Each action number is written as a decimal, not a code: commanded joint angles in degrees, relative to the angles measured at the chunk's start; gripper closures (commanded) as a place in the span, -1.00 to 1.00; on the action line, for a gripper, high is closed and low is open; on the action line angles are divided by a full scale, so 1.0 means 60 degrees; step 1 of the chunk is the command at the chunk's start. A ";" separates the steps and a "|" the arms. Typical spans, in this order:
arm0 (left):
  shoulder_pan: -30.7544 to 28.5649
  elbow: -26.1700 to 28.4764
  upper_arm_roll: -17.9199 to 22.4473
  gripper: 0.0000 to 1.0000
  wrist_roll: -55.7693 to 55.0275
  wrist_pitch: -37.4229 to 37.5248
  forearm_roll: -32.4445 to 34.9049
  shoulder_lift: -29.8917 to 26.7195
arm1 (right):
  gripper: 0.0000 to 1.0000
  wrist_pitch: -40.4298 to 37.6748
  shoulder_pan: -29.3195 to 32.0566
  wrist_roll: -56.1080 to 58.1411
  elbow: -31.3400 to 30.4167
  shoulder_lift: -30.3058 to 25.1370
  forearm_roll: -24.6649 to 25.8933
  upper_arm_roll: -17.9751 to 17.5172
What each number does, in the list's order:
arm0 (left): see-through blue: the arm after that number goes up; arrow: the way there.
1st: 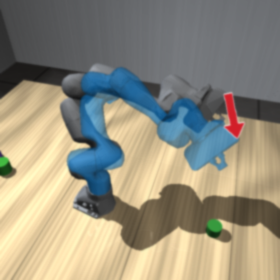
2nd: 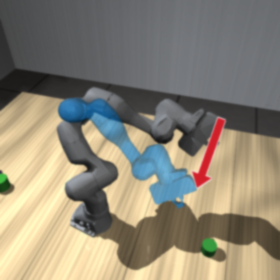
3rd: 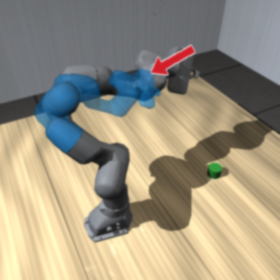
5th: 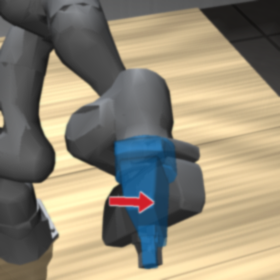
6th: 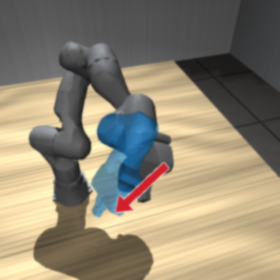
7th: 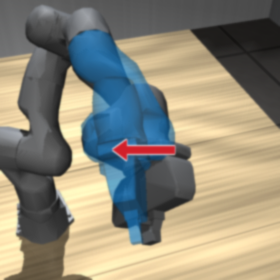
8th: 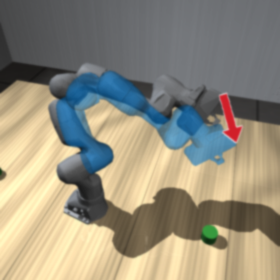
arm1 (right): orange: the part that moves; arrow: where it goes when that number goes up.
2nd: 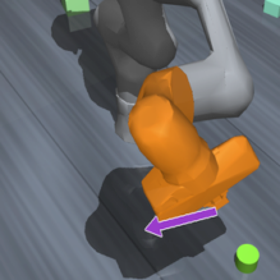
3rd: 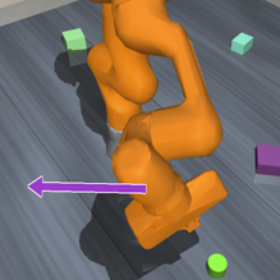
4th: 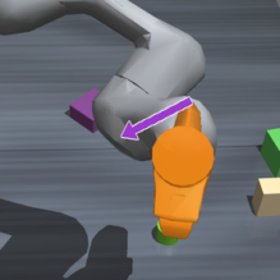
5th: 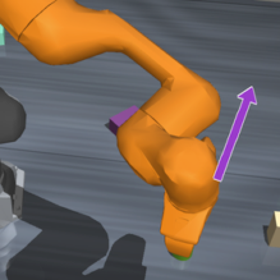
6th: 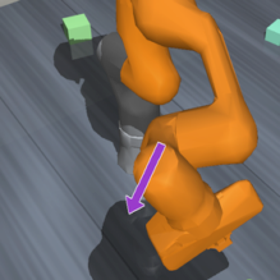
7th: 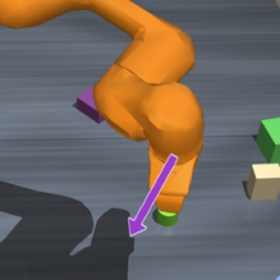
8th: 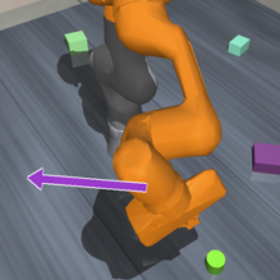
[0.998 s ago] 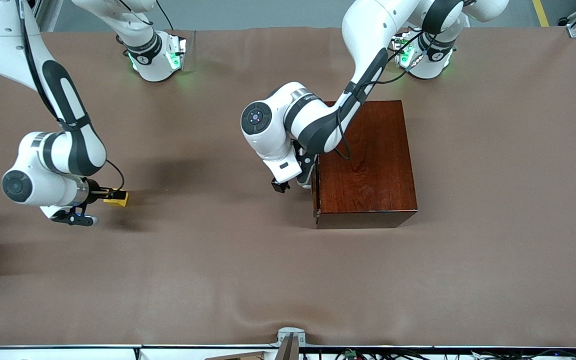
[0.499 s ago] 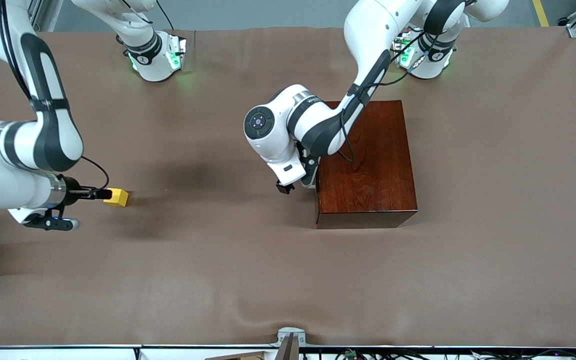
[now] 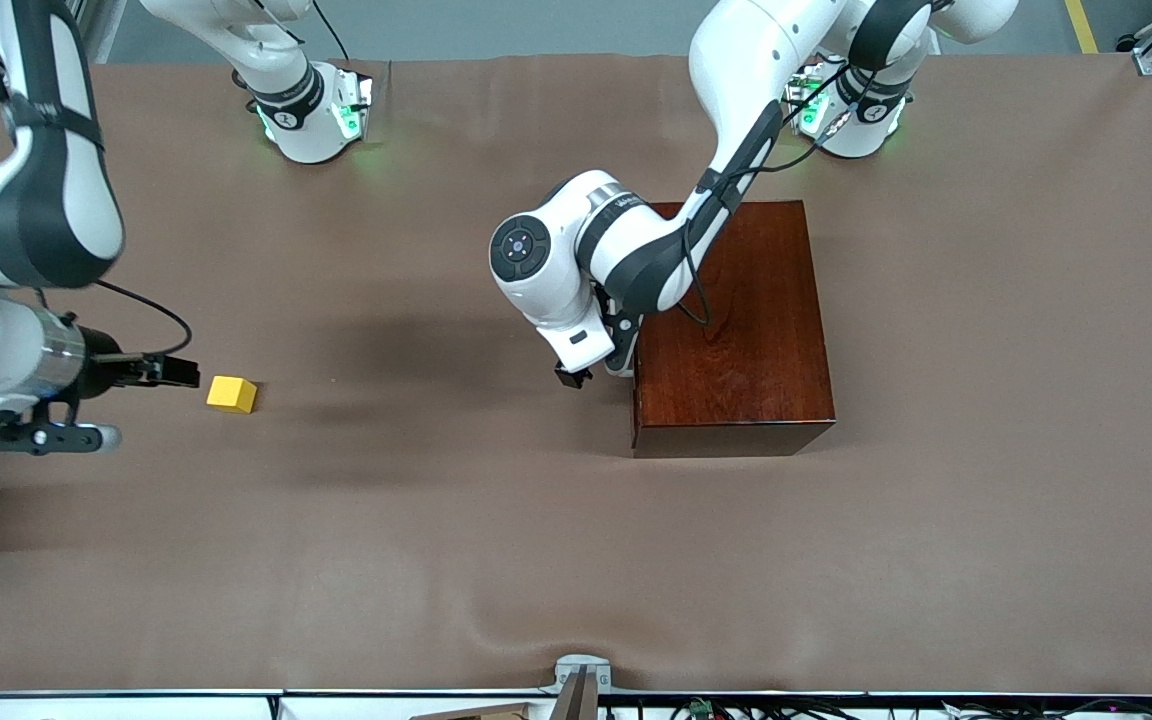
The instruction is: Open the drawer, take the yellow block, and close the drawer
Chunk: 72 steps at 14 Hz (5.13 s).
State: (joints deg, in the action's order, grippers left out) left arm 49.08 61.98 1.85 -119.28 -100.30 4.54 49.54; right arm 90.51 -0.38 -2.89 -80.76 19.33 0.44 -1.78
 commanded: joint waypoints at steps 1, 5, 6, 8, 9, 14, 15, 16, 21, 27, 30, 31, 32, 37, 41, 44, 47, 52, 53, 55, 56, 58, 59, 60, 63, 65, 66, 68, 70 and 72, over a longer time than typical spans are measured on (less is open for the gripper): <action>-0.0095 0.0202 -0.0016 -1.00 0.0207 0.0295 0.0253 -0.0506 | -1.00 -0.1223 -0.0156 -0.0074 0.1225 -0.0072 -0.0306 0.0004; -0.0095 0.0187 -0.0016 -1.00 0.1069 0.0281 0.0297 -0.1632 | -1.00 -0.2470 -0.0142 -0.0045 0.2033 -0.0380 -0.0353 0.0063; -0.0109 0.0217 -0.0016 -1.00 0.1406 0.0281 0.0326 -0.2056 | -1.00 -0.2647 -0.0084 0.0028 0.2223 -0.0380 -0.0367 0.0063; -0.0400 0.0261 -0.0001 -1.00 0.2225 0.0426 0.0196 -0.2745 | -1.00 -0.3405 -0.0068 0.0029 0.2721 -0.0439 -0.0367 0.0077; -0.0634 0.0261 -0.0045 -1.00 0.2577 0.0572 0.0180 -0.3111 | -1.00 -0.3715 -0.0097 -0.0059 0.2781 -0.0715 -0.0309 0.0063; -0.2025 0.0261 -0.0045 -1.00 0.5636 0.1595 -0.0581 -0.4417 | -1.00 -0.3615 -0.0098 -0.0060 0.2022 -0.2093 -0.0294 0.0077; -0.2217 0.0261 -0.0045 -1.00 0.6469 0.1918 -0.0596 -0.4534 | -1.00 -0.3601 -0.0098 -0.0060 0.1904 -0.2181 -0.0294 0.0063; -0.2465 0.0261 -0.0045 -1.00 0.7202 0.2153 -0.0596 -0.4637 | -1.00 -0.3571 -0.0112 -0.0060 0.1685 -0.2284 -0.0294 0.0063; -0.3798 0.0275 -0.0045 -1.00 1.1041 0.3456 -0.0596 -0.5091 | -1.00 -0.2298 -0.0098 0.0072 -0.0657 -0.3835 -0.0294 0.0092; -0.5263 0.1767 -0.0045 -1.00 1.4543 0.3884 -0.0596 -0.6262 | -1.00 -0.1960 -0.0142 0.0087 -0.1027 -0.4087 -0.0103 0.0048; -0.6083 0.2806 -0.0060 -1.00 1.6082 0.3840 -0.0596 -0.7082 | -1.00 -0.1960 -0.0156 0.0131 -0.0968 -0.4057 -0.0118 0.0063; -0.6303 0.3158 -0.0045 -1.00 1.6493 0.3797 -0.0596 -0.7345 | -1.00 -0.1960 -0.0142 0.0131 -0.0968 -0.4057 -0.0132 0.0063; -0.6465 0.3480 -0.0045 -1.00 1.6830 0.3695 -0.0611 -0.7580 | -1.00 -0.1960 -0.0113 0.0116 -0.0968 -0.4057 -0.0133 0.0063; -0.6701 0.4785 -0.0016 -1.00 1.7388 0.3314 -0.0582 -0.8548 | -1.00 -0.2076 -0.0068 0.0116 -0.0910 -0.4072 -0.0133 0.0121; -0.7096 0.5664 -0.0016 -1.00 1.8193 0.2772 -0.0567 -0.9236 | -1.00 -0.2063 -0.0098 0.0116 -0.0910 -0.4057 -0.0235 0.0107; -0.7214 0.5725 -0.0016 -1.00 1.8575 0.2742 -0.0567 -0.9486 | -1.00 -0.2033 -0.0083 0.0131 -0.0924 -0.4057 -0.0235 0.0121; -0.7243 0.5433 0.0013 -1.00 1.9089 0.2742 -0.0582 -0.9487 | -1.00 -0.2033 -0.0068 0.0160 -0.0924 -0.4057 -0.0235 0.0121; -0.7155 0.4875 -0.0045 -1.00 1.8914 0.2771 -0.0596 -0.9209 | -1.00 -0.2062 -0.0054 0.0277 -0.0924 -0.4057 -0.0235 0.0121; -0.7141 0.4860 -0.0045 -1.00 1.8943 0.2771 -0.0596 -0.9165 | -1.00 -0.2077 -0.0054 0.0292 -0.0924 -0.4057 -0.0235 0.0121; -0.7140 0.4787 -0.0045 -1.00 1.8987 0.2756 -0.0596 -0.9106 | -1.00 -0.2077 -0.0054 0.0292 -0.0939 -0.4057 -0.0235 0.0121; -0.7126 0.4773 -0.0045 -1.00 1.8987 0.2756 -0.0596 -0.9106 | -1.00 -0.2077 -0.0054 0.0321 -0.0939 -0.4057 -0.0235 0.0121; -0.7140 0.4787 -0.0045 -1.00 1.9002 0.2756 -0.0582 -0.9106 | -1.00 -0.2019 -0.0054 0.0816 -0.0968 -0.4057 -0.0163 0.0136; -0.7140 0.4787 -0.0045 -1.00 1.9016 0.2771 -0.0582 -0.9106 | -1.00 -0.2004 -0.0025 0.0950 -0.0968 -0.4057 -0.0162 0.0136; -0.7140 0.4787 -0.0045 -1.00 1.9016 0.2771 -0.0582 -0.9106 | -1.00 -0.2004 0.0063 0.0951 -0.0968 -0.4057 -0.0162 0.0136; -0.7155 0.4772 -0.0045 -1.00 1.9031 0.2756 -0.0596 -0.9106 | -1.00 -0.2033 0.0093 0.0951 -0.0983 -0.4057 -0.0162 0.0151; -0.7213 0.4802 -0.0074 -1.00 1.9031 0.2756 -0.0611 -0.9106 | -1.00 -0.2077 0.0180 0.0951 -0.0983 -0.4057 -0.0177 0.0151; -0.7243 0.4816 -0.0118 -1.00 1.9031 0.2756 -0.0611 -0.9106 | -1.00 -0.2077 0.0166 0.0951 -0.0983 -0.4057 -0.0177 0.0165; -0.7709 0.4816 -0.0657 -1.00 1.9002 0.2756 -0.0611 -0.9106 | -1.00 -0.2077 0.0180 0.0951 -0.0969 -0.4057 -0.0191 0.0165; -0.7916 0.4816 -0.0909 -1.00 1.8958 0.2756 -0.0611 -0.9106 | -1.00 -0.2077 0.0181 0.0951 -0.0983 -0.4057 -0.0191 0.0165; -0.7975 0.4846 -0.1026 -1.00 1.8929 0.2756 -0.0611 -0.9106 | -1.00 -0.2077 0.0181 0.0937 -0.0969 -0.4057 -0.0206 0.0165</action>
State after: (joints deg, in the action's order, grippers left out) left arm 2.92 91.77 -2.88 -6.11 -83.89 1.89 -5.45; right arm 77.94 -0.36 1.83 -85.38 -3.78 -0.74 -0.26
